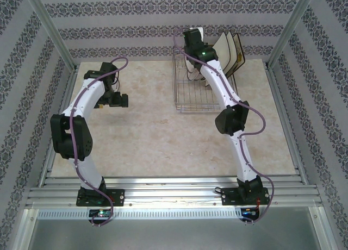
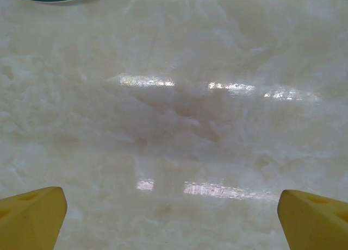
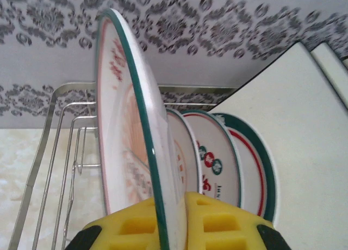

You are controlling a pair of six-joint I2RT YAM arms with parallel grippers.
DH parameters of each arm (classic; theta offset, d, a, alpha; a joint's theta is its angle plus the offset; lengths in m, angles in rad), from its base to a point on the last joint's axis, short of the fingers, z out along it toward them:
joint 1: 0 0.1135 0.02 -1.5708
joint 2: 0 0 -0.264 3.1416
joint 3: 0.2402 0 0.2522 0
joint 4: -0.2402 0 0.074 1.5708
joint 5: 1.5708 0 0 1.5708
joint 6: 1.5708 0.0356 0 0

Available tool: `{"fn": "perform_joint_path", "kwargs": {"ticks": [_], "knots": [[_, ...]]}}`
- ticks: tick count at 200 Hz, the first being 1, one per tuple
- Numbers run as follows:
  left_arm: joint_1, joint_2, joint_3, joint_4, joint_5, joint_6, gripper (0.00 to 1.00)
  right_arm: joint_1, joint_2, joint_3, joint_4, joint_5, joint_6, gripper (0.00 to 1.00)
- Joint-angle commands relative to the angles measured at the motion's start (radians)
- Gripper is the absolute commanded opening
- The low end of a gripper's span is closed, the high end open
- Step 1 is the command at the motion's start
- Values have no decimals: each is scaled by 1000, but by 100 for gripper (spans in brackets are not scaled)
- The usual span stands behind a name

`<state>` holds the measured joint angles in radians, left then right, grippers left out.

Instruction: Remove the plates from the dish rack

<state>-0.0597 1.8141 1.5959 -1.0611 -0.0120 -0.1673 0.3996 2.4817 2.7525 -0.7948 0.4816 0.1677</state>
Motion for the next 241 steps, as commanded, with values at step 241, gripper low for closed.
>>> {"fn": "perform_joint_path", "kwargs": {"ticks": [241], "knots": [[-78,-84,-72,99,-18,11,100,-208,-790,-1444,1058,-1324,704,0]]}}
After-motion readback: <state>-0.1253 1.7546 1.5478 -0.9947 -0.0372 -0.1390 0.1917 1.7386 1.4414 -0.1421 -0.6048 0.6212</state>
